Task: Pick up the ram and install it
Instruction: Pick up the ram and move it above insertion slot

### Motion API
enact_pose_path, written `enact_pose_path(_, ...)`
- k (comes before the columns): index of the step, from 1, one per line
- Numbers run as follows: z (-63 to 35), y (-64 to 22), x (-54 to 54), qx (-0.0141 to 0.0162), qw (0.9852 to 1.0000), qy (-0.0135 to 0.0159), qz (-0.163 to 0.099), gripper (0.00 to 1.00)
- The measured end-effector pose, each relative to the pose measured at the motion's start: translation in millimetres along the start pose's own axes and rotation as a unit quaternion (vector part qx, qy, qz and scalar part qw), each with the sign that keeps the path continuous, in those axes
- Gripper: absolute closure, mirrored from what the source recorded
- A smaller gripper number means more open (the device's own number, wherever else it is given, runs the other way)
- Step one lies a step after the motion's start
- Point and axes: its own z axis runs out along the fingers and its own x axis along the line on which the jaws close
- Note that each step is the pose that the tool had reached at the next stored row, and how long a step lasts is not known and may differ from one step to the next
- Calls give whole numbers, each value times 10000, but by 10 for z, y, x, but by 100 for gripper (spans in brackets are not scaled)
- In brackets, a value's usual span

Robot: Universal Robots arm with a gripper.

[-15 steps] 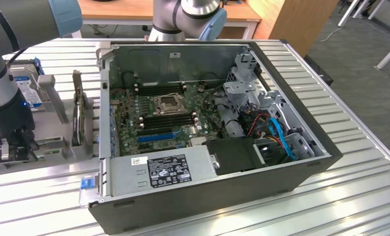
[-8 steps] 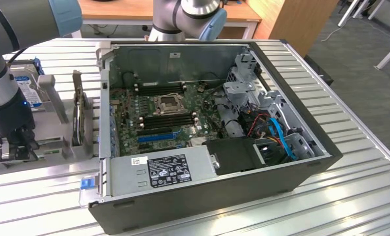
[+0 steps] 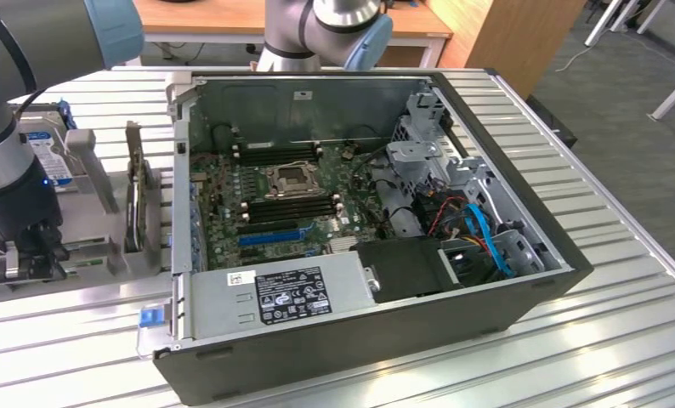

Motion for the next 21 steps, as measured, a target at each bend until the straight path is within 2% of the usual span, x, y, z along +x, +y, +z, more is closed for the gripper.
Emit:
enact_pose_path(9, 2, 2, -1, 7, 10000, -1, 0, 67)
enact_pose_path(11, 1, 2, 0, 7, 10000, 0, 0, 68)
enact_pose_path(12, 1, 2, 0, 8, 10000, 0, 0, 75)
enact_pose_path(21, 1, 2, 0, 7, 10000, -1, 0, 75)
